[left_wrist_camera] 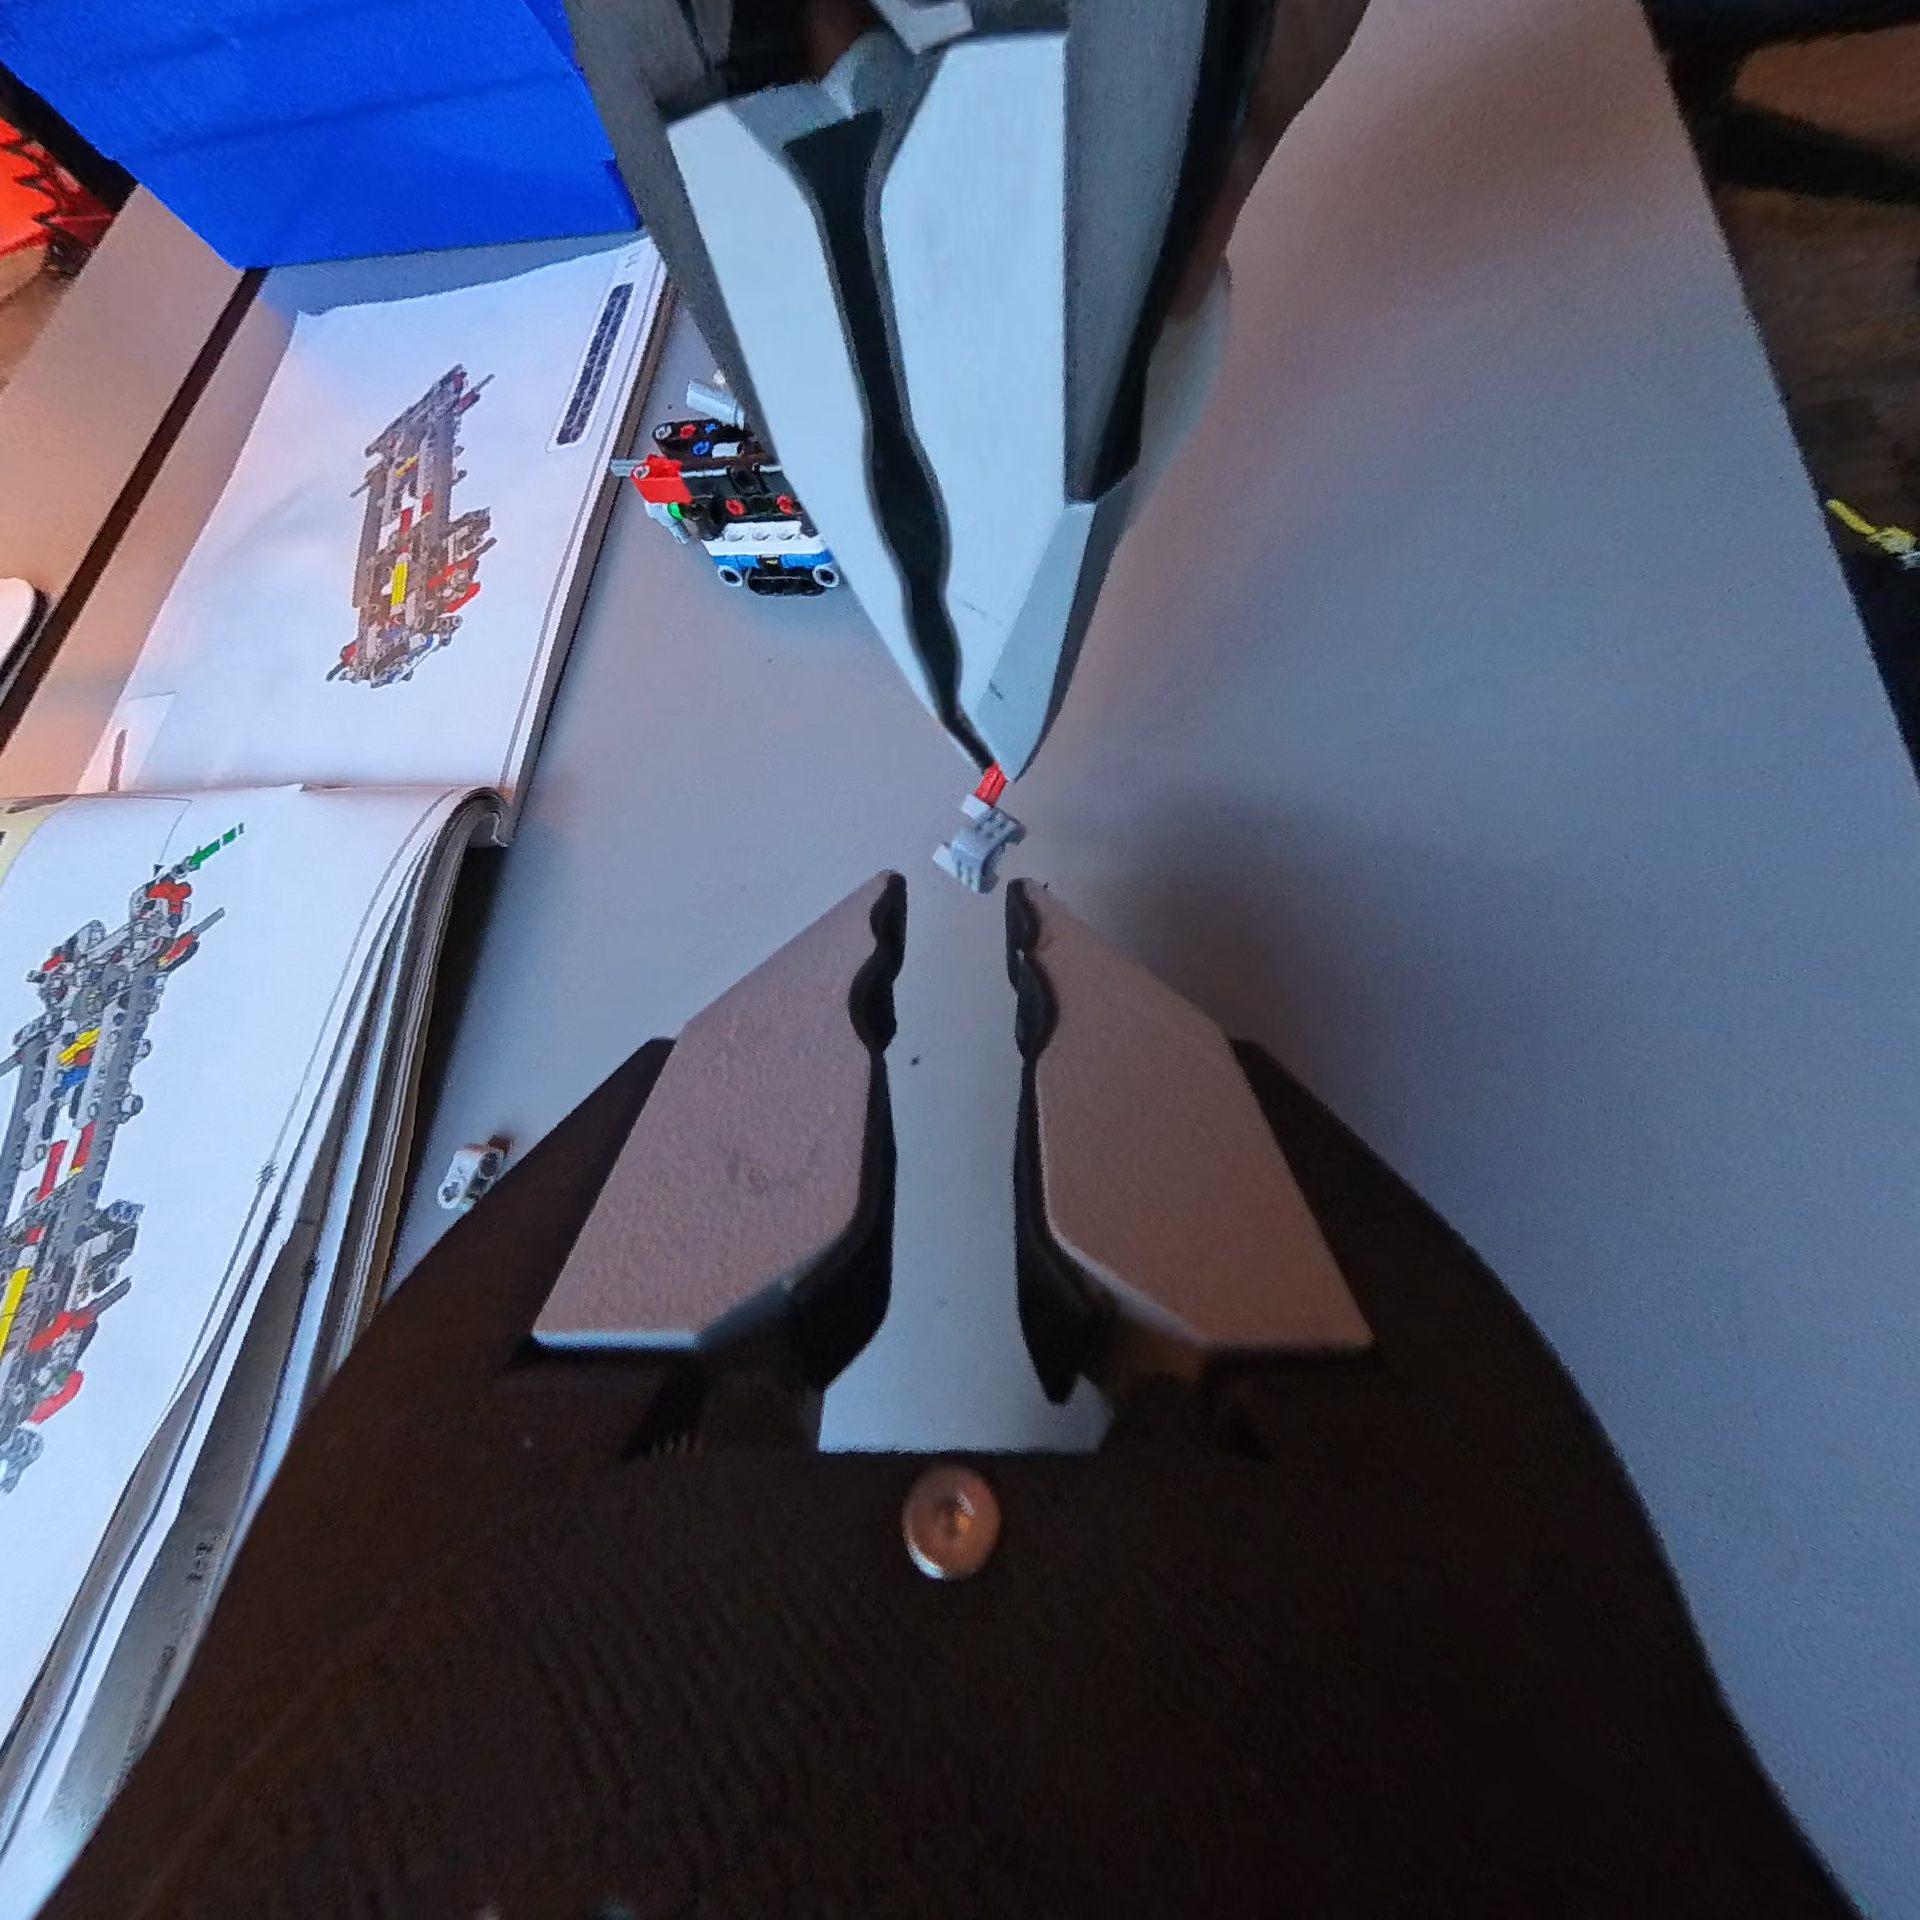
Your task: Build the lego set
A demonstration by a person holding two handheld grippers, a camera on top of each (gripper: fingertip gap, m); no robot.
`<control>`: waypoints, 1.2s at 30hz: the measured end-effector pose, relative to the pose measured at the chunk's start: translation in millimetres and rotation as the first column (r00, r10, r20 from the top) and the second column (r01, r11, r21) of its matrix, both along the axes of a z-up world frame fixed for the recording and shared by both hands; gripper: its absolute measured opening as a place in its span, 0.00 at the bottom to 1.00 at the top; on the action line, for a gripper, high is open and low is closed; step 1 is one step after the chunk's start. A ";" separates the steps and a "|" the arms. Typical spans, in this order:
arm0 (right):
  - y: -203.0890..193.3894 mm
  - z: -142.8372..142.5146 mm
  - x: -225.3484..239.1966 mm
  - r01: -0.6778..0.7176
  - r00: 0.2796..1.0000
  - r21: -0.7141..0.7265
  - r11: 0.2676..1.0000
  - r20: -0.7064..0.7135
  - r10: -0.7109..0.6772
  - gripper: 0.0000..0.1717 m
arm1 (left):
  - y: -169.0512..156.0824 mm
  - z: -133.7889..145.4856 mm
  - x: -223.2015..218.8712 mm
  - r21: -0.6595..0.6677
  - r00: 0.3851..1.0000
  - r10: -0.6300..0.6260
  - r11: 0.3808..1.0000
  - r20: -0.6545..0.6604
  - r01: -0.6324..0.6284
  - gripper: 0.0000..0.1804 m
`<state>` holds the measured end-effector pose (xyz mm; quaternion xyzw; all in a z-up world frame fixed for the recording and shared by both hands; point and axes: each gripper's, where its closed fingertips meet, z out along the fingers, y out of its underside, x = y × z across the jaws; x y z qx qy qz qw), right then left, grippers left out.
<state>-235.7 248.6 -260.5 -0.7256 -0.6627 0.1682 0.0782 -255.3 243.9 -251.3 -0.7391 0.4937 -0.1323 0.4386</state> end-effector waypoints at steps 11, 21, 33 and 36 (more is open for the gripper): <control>-13.0 -2.1 -2.7 -0.037 0.996 -0.113 0.993 0.082 0.046 0.00 | -8.9 -24.9 7.2 -0.122 0.999 -0.034 0.992 -0.038 0.029 0.04; -3.9 -6.1 -15.1 0.008 0.998 -0.170 0.985 0.067 0.004 0.00 | -6.2 -32.9 1.2 -0.190 0.999 0.004 0.982 -0.044 -0.013 0.08; -7.8 -6.5 -20.1 0.001 0.997 -0.191 0.982 0.074 0.014 0.00 | -9.7 -32.0 3.2 -0.205 0.999 -0.015 0.979 -0.033 0.008 0.08; -7.7 -5.8 -22.5 -0.001 0.998 -0.190 0.982 0.061 0.013 0.00 | -9.8 -33.6 2.4 -0.208 0.999 -0.014 0.978 -0.037 0.006 0.05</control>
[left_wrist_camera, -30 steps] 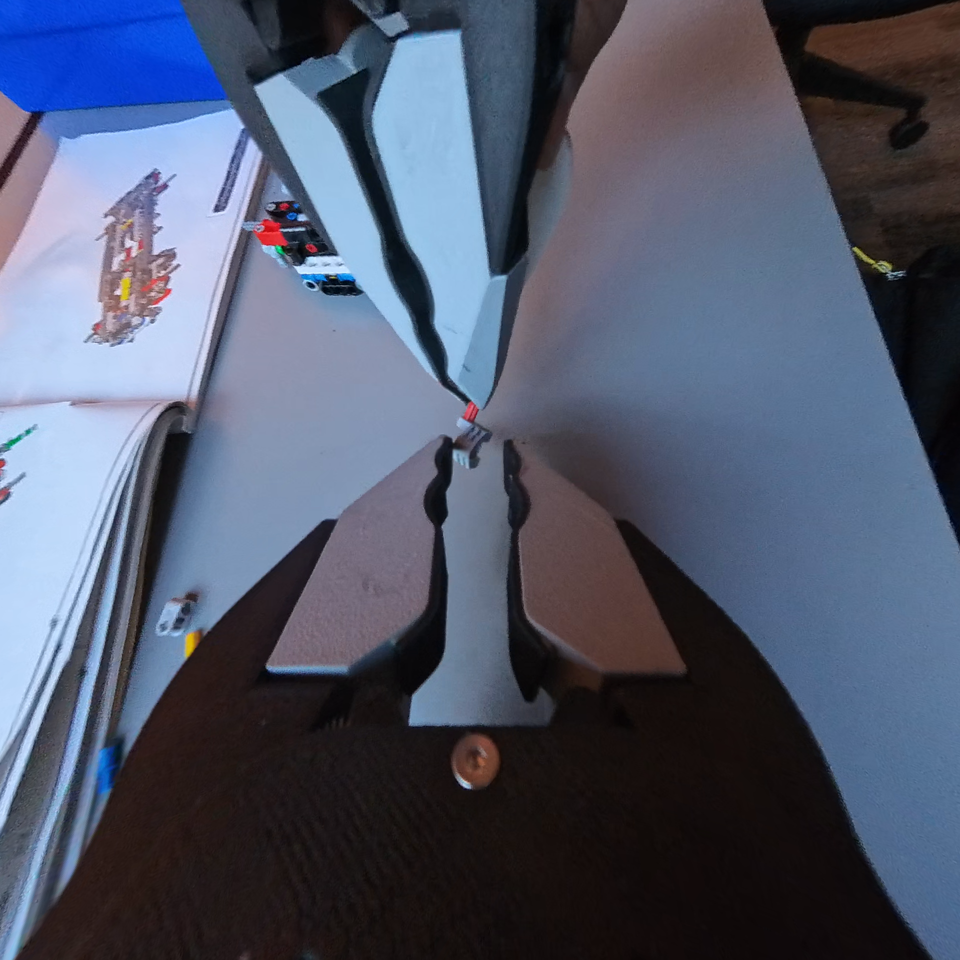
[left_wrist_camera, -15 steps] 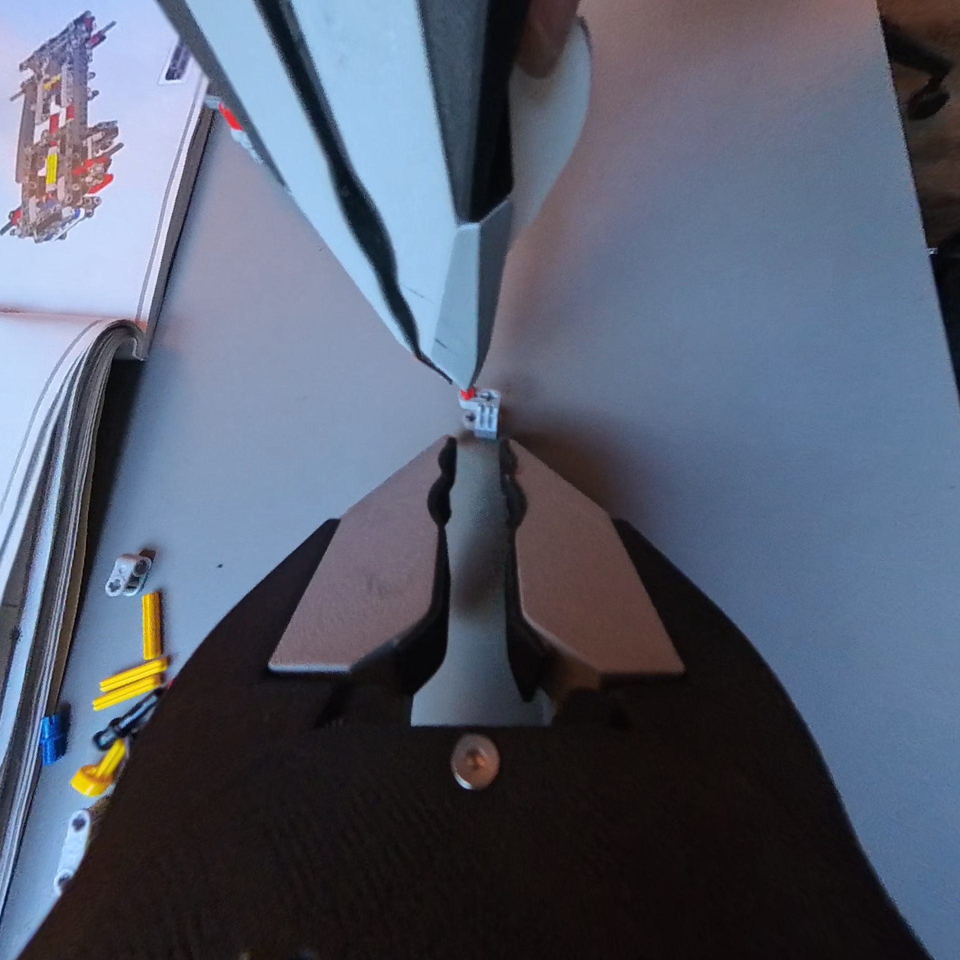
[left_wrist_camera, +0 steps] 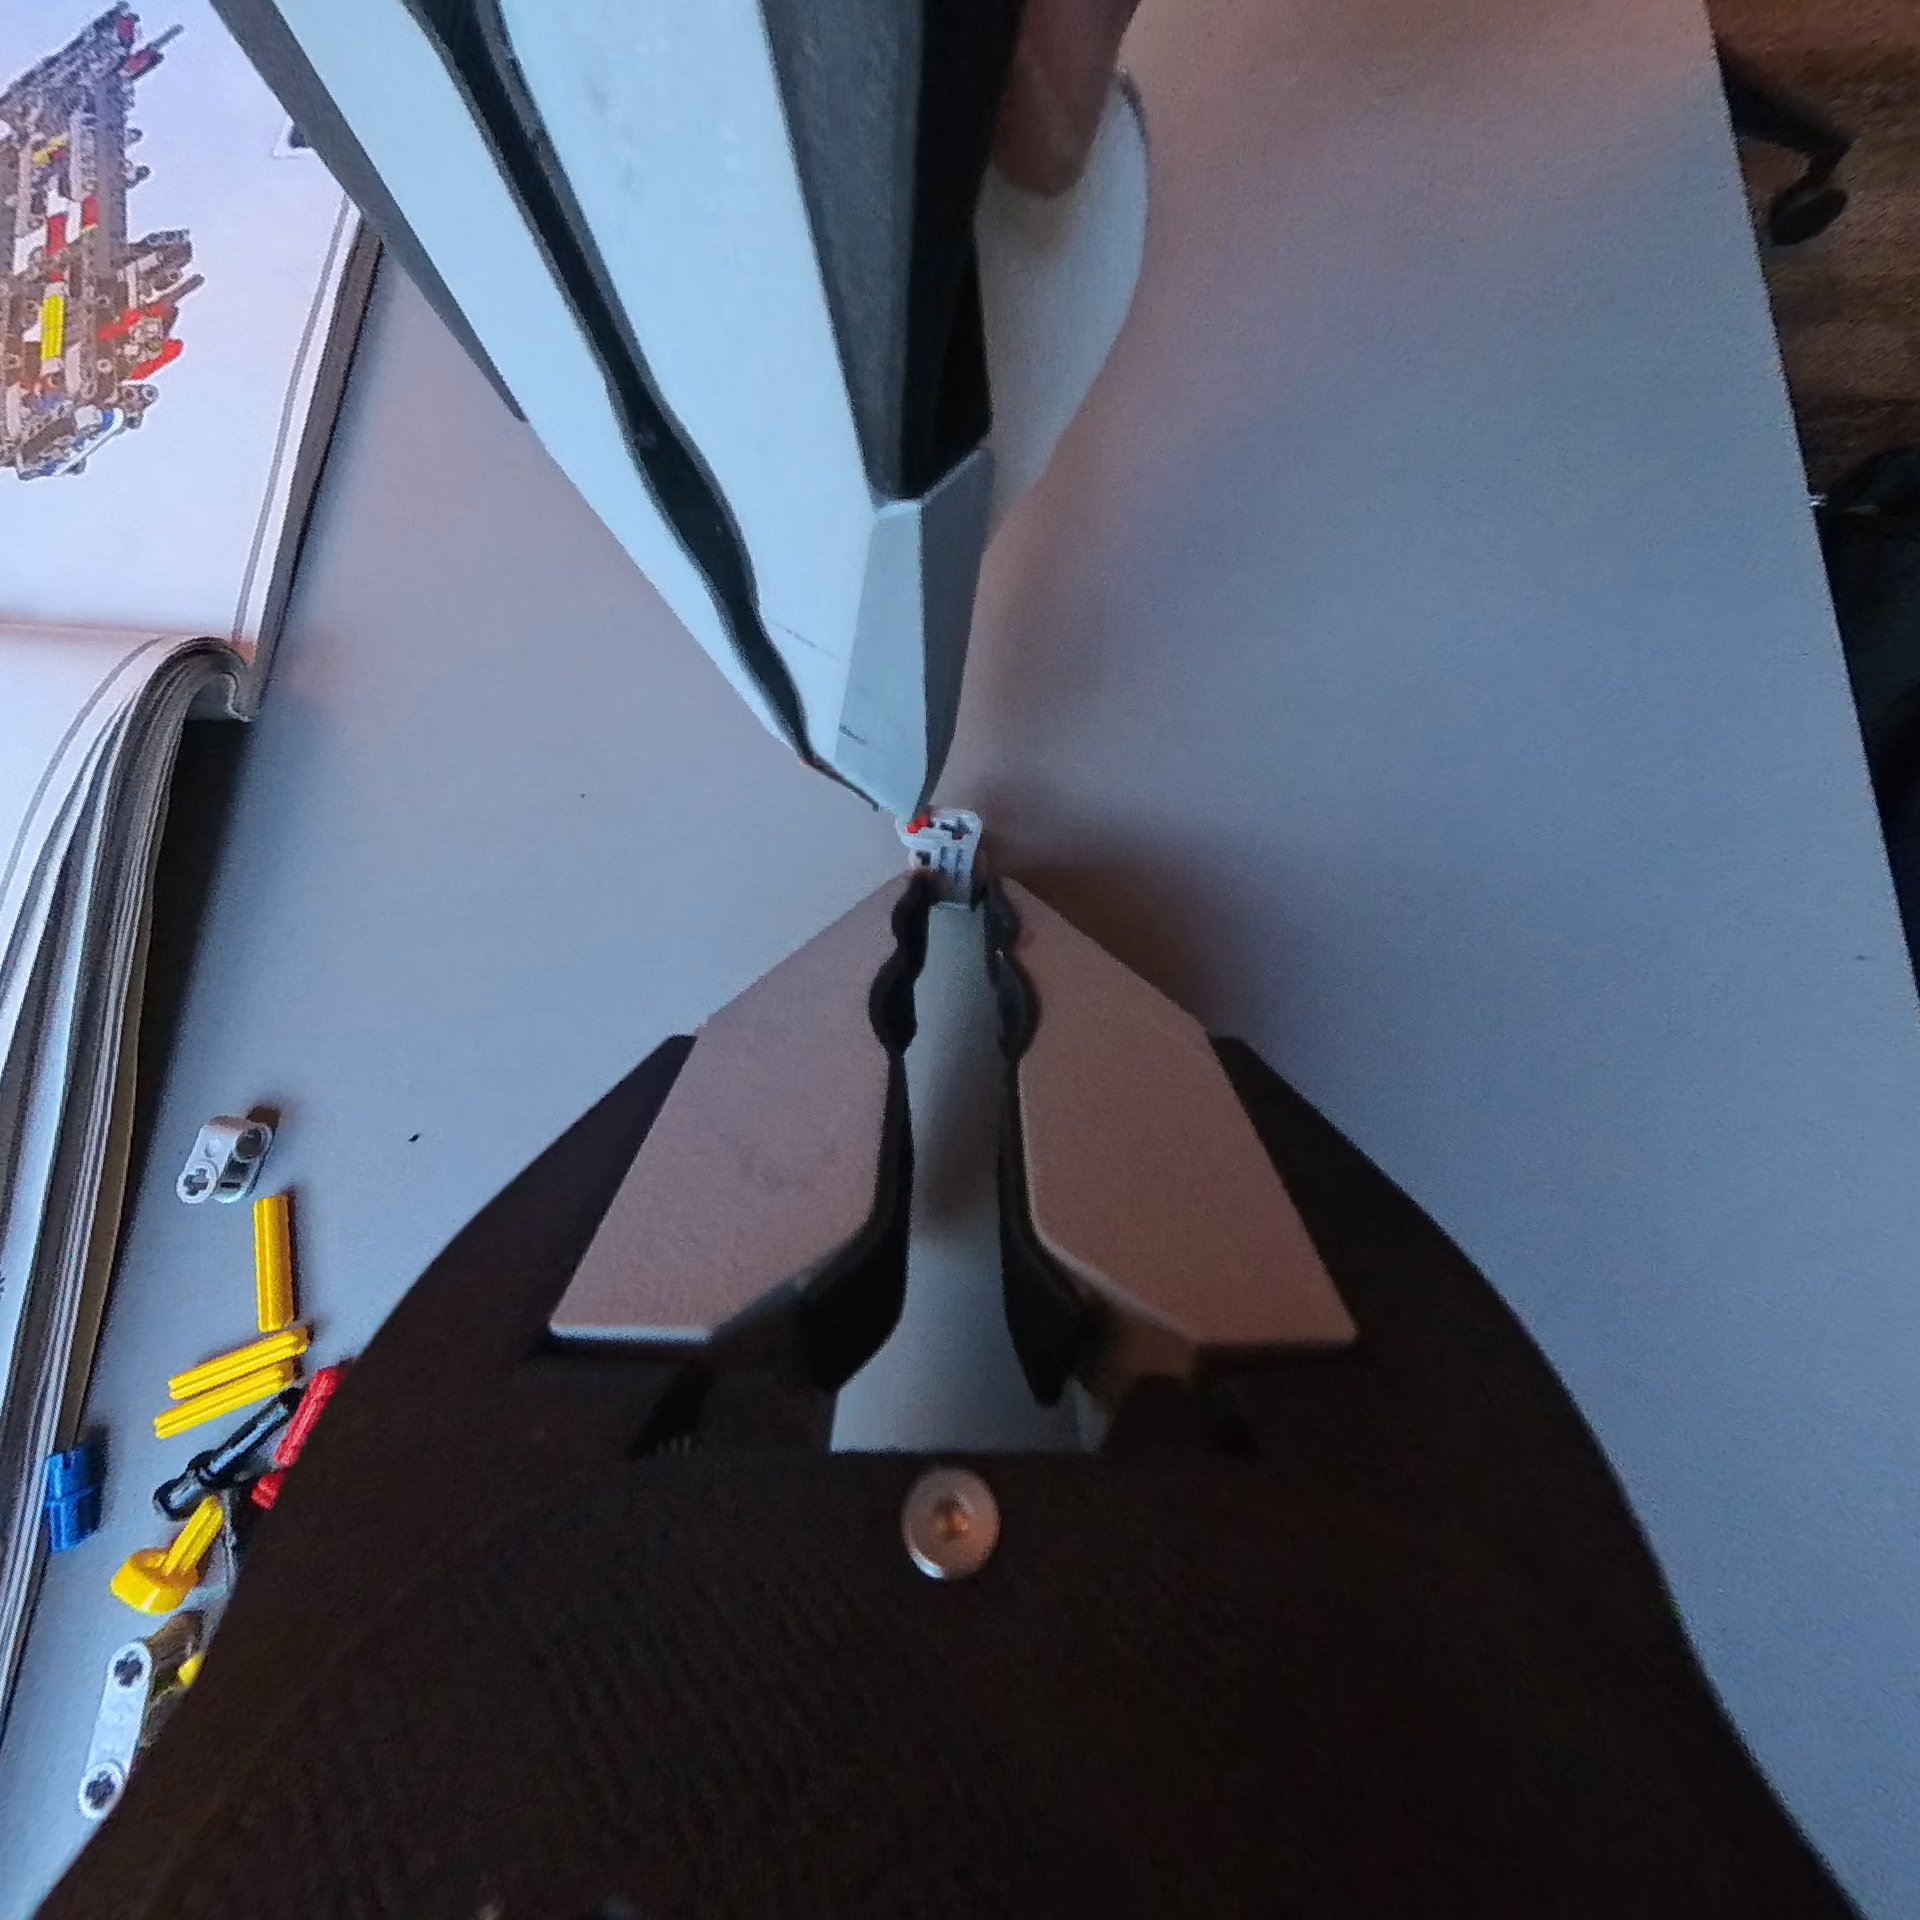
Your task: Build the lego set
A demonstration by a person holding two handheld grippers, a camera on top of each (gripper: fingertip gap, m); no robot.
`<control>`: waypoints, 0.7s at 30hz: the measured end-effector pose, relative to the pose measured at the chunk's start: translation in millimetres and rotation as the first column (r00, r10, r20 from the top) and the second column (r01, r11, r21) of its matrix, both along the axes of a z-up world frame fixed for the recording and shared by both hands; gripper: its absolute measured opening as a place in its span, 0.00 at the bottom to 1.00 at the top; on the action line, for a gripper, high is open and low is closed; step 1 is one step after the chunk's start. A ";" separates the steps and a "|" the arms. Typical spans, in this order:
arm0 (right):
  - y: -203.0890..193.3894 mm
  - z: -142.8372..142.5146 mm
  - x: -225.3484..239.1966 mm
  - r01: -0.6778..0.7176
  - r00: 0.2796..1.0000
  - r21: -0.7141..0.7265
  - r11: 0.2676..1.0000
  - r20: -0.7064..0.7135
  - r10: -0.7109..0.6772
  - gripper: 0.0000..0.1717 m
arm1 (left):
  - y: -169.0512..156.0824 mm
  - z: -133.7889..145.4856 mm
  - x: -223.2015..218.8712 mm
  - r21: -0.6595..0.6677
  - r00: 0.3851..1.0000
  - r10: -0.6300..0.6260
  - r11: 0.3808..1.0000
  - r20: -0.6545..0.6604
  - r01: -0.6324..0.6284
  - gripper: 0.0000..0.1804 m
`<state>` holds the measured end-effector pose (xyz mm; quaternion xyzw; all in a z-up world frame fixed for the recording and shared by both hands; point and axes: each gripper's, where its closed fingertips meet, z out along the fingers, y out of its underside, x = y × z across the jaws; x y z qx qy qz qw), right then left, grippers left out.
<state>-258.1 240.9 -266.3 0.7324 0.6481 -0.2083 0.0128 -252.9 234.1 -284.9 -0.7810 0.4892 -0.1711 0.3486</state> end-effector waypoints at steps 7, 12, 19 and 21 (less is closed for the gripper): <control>-1.1 2.4 -2.7 0.004 1.000 -0.004 1.000 -0.025 -0.004 0.01 | 0.9 0.3 -1.9 -0.009 1.000 0.010 1.000 -0.001 -0.010 0.09; 0.5 1.6 -1.6 0.013 0.999 -0.002 1.000 -0.031 -0.013 0.01 | 1.0 0.1 -1.4 -0.011 1.000 0.010 1.000 0.002 -0.009 0.09; 8.0 20.8 -2.3 0.047 0.992 0.006 0.999 -0.118 -0.046 0.04 | 1.5 1.9 -7.8 -0.016 1.000 0.011 1.000 -0.003 -0.011 0.17; 10.2 33.0 -4.5 0.063 0.977 0.001 0.998 -0.206 -0.062 0.06 | 2.3 4.6 -11.9 -0.013 1.000 0.017 1.000 0.001 -0.017 0.18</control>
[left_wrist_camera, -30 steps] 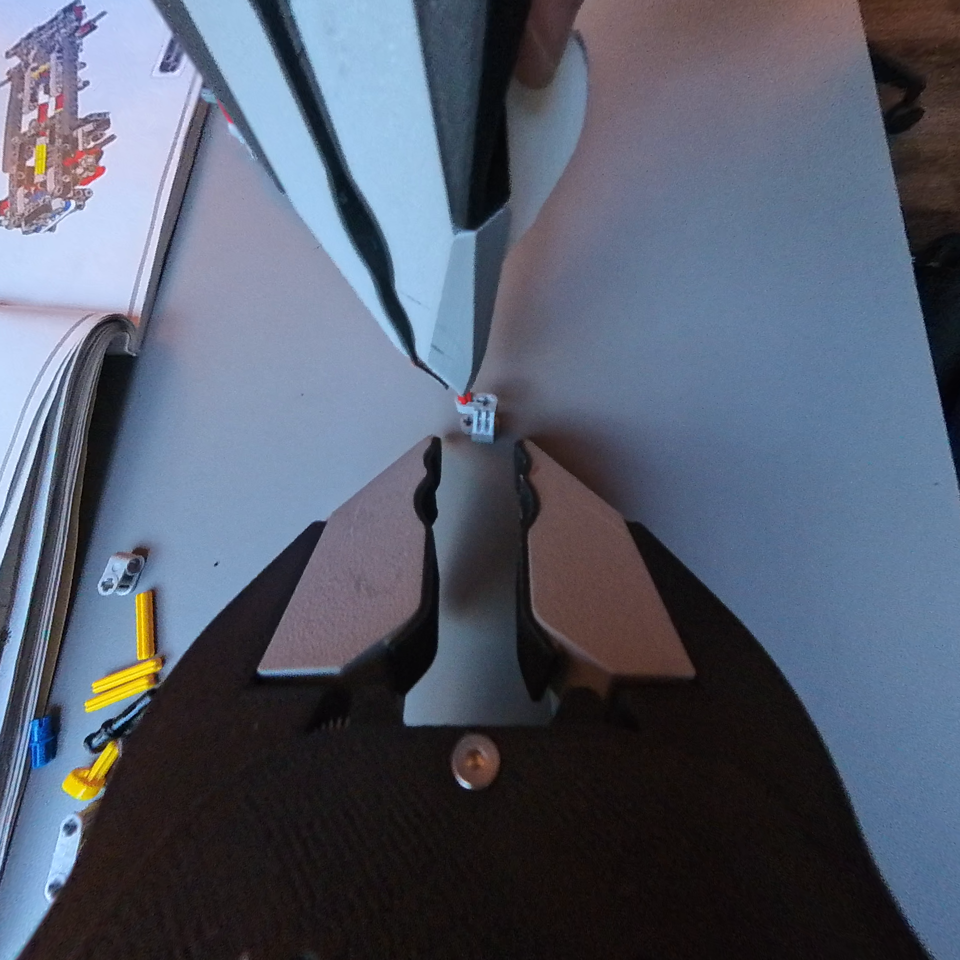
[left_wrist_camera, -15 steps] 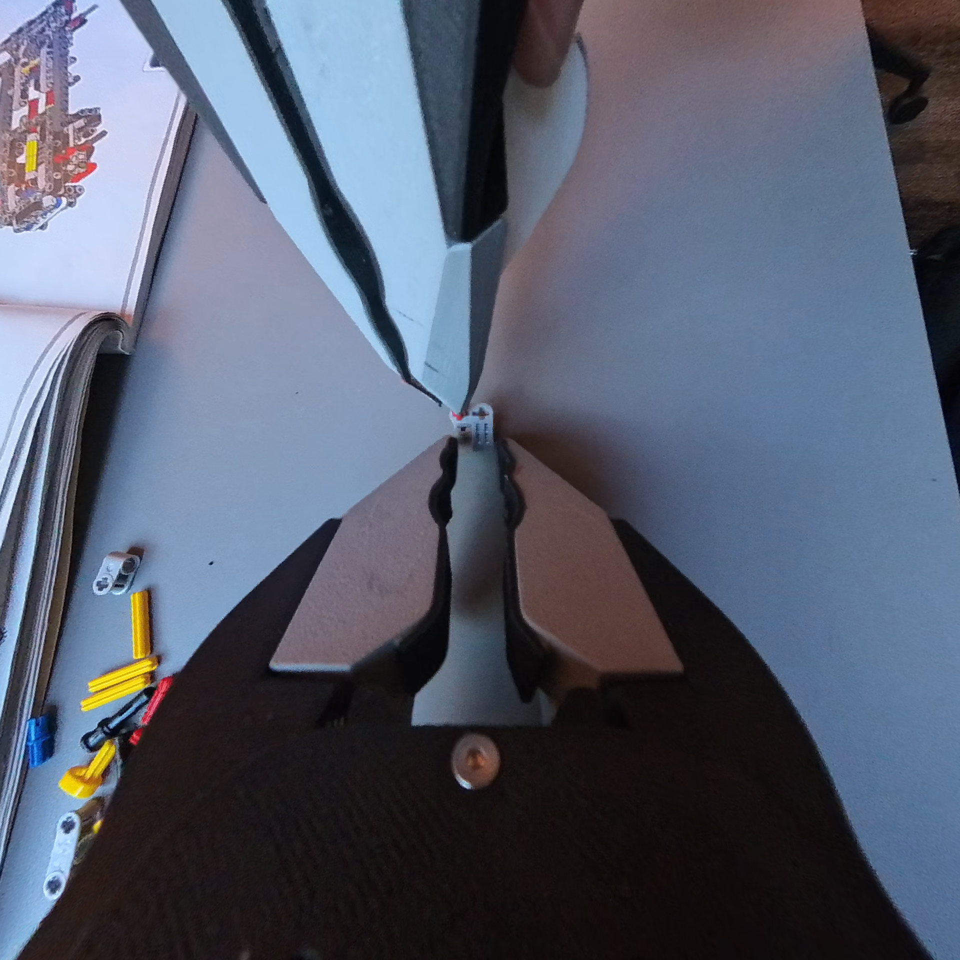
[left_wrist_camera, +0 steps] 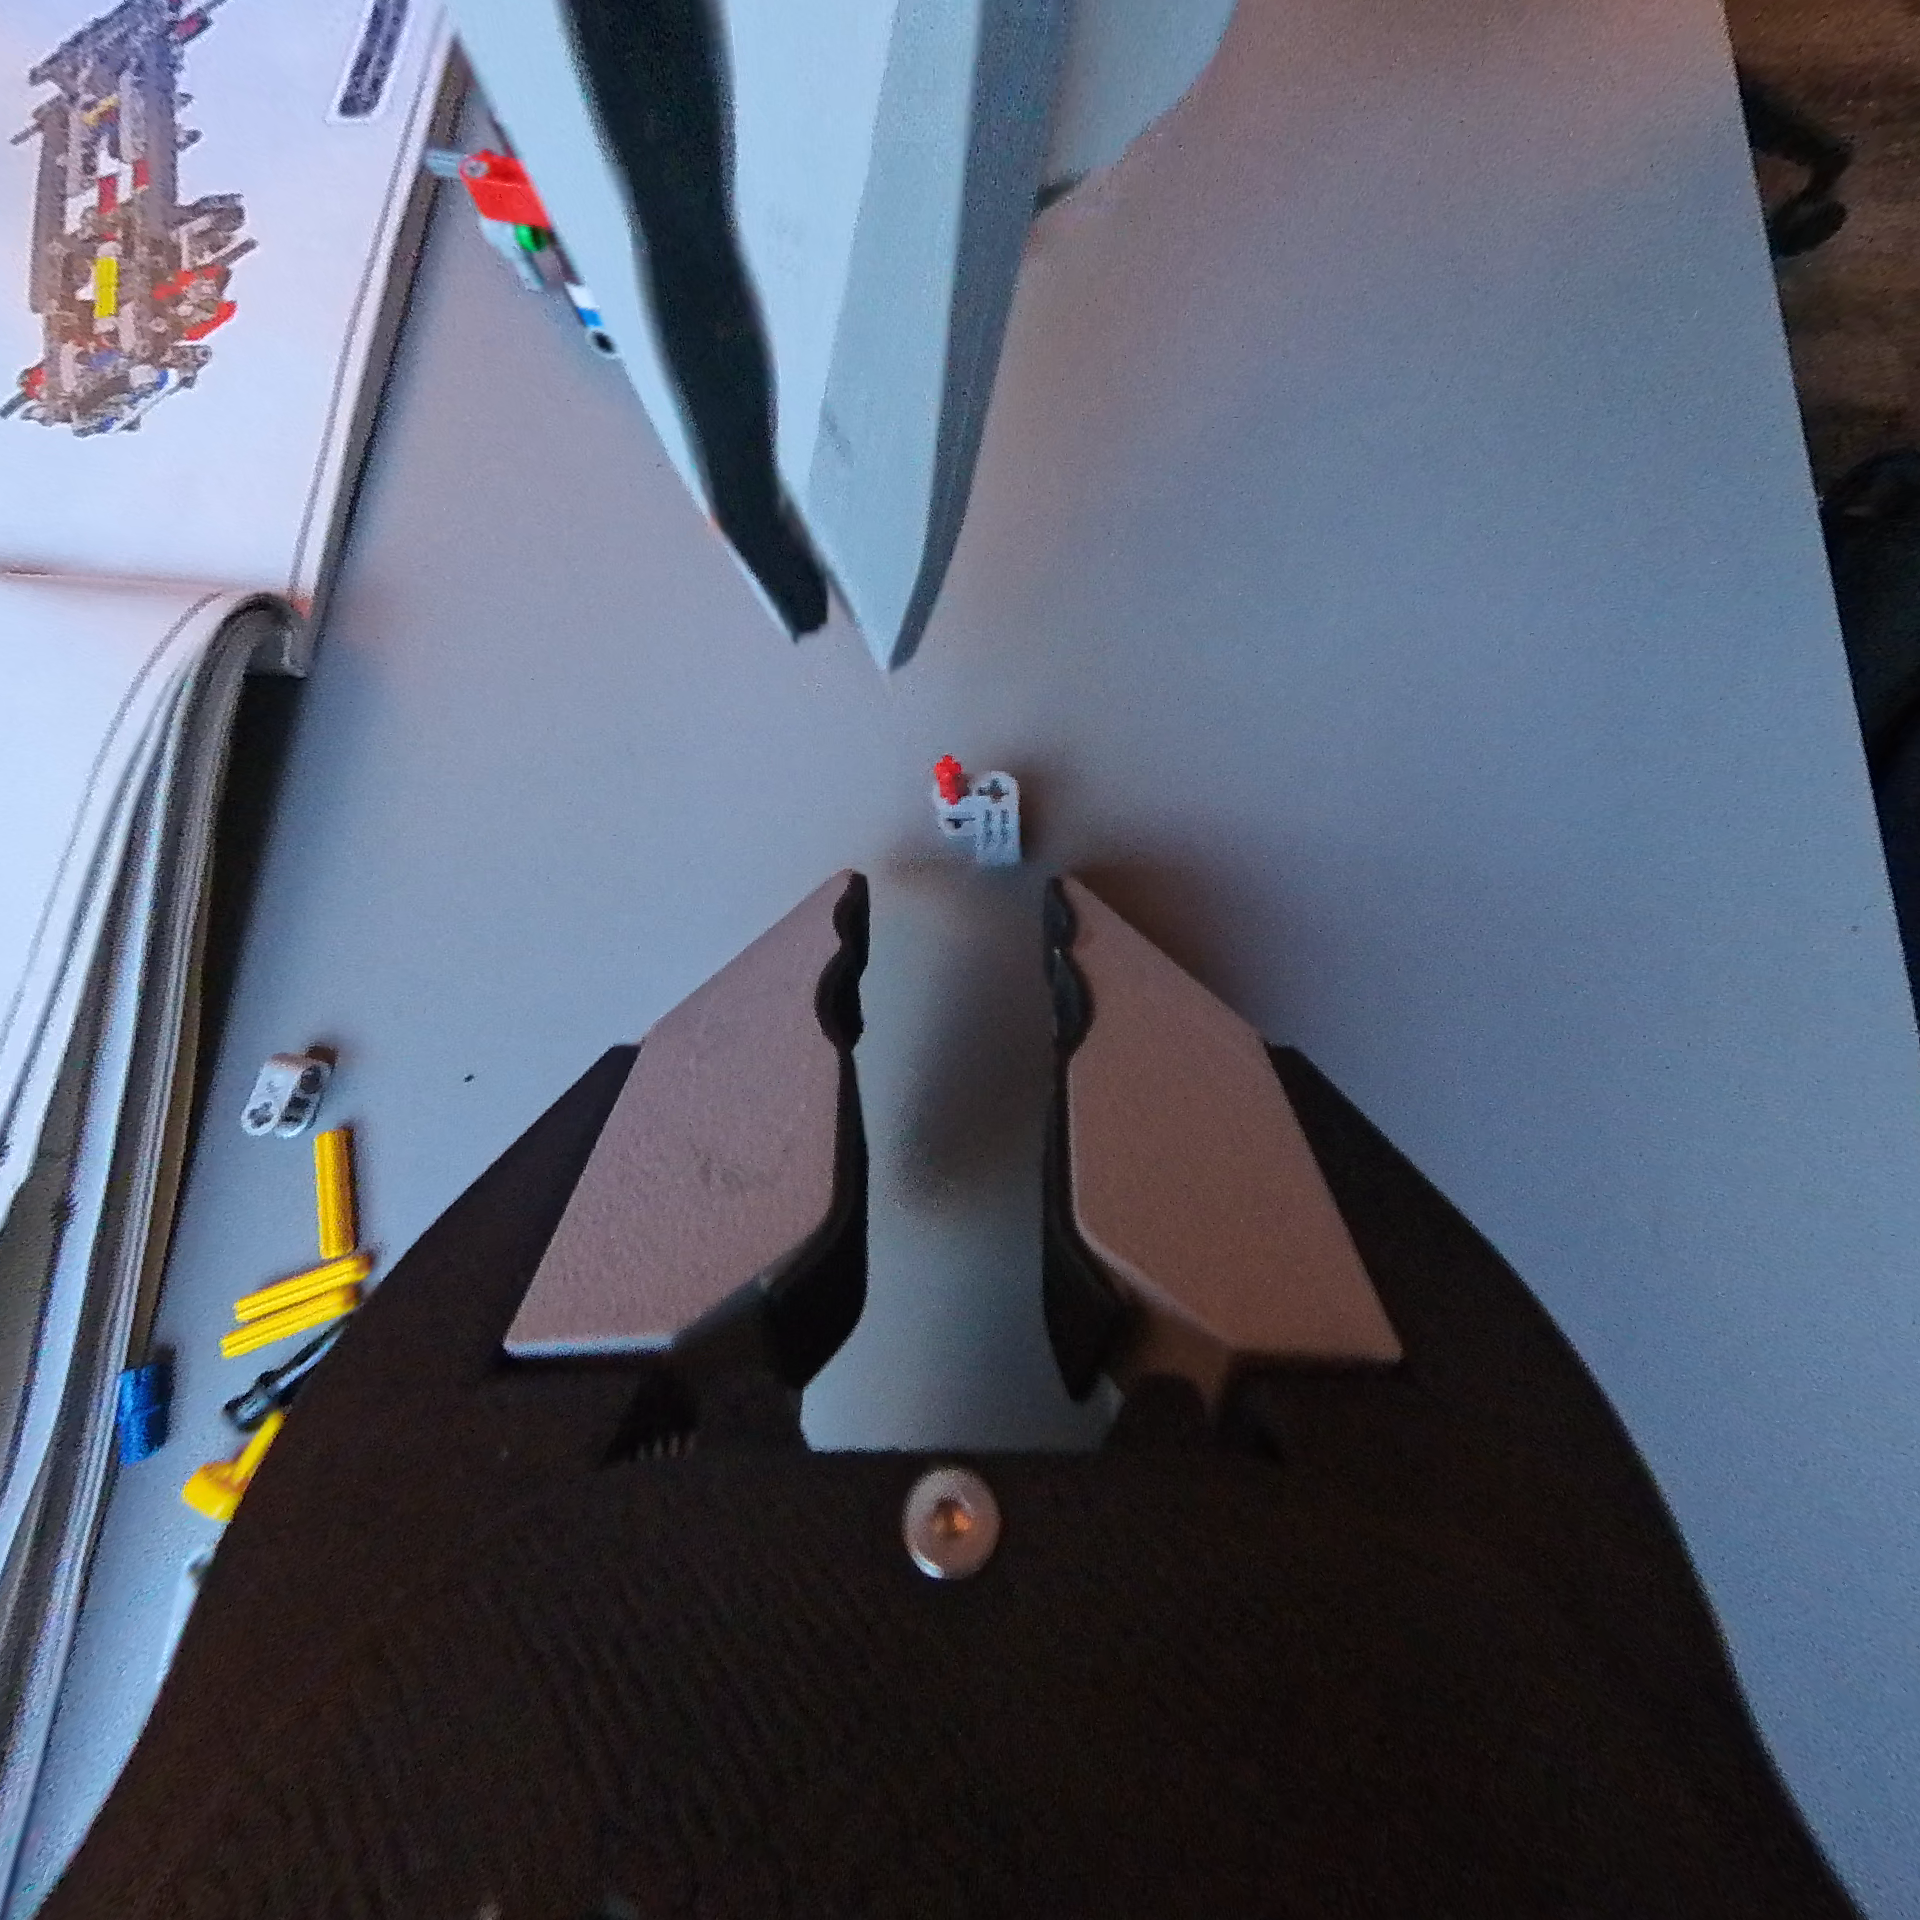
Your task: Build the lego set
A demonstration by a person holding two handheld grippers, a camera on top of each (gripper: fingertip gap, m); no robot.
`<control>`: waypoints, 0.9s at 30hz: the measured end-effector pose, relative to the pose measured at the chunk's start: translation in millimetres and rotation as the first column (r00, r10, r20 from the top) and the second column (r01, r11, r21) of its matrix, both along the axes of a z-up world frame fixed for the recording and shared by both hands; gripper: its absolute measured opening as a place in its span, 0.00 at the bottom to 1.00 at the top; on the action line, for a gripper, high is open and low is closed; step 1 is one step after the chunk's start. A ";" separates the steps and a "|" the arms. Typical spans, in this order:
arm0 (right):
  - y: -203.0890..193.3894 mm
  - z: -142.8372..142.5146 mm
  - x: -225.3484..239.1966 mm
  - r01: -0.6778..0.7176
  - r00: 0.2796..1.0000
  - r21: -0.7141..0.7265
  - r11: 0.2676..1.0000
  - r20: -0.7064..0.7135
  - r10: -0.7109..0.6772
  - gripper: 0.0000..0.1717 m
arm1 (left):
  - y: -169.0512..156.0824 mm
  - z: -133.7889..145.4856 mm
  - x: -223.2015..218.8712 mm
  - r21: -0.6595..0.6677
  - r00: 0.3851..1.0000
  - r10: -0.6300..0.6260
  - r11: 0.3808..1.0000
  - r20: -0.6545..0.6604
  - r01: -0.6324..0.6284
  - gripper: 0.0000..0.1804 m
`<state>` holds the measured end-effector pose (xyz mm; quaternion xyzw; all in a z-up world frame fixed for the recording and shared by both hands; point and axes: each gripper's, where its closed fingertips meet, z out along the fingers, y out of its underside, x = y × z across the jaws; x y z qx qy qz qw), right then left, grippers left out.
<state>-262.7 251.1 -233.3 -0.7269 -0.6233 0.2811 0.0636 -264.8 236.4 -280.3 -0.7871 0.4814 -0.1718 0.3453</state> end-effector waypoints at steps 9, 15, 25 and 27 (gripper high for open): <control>-6.0 21.6 4.4 0.057 0.872 0.168 0.984 -0.488 0.033 0.14 | 21.5 30.9 -32.6 0.114 0.988 0.145 0.982 0.048 -0.150 0.12; 16.4 22.0 1.0 0.262 0.751 0.446 0.856 -0.651 0.109 0.37 | 43.7 68.1 -54.0 0.192 0.921 0.279 0.922 0.273 -0.337 0.21; -8.4 -1.0 -1.7 0.100 0.785 0.411 0.906 -0.592 0.182 0.38 | 48.1 54.1 -55.5 0.104 0.909 0.307 0.932 0.283 -0.347 0.28; -7.9 -7.1 0.6 0.080 0.806 0.410 0.909 -0.563 0.182 0.36 | 49.4 52.6 -55.6 0.121 0.911 0.308 0.929 0.273 -0.351 0.27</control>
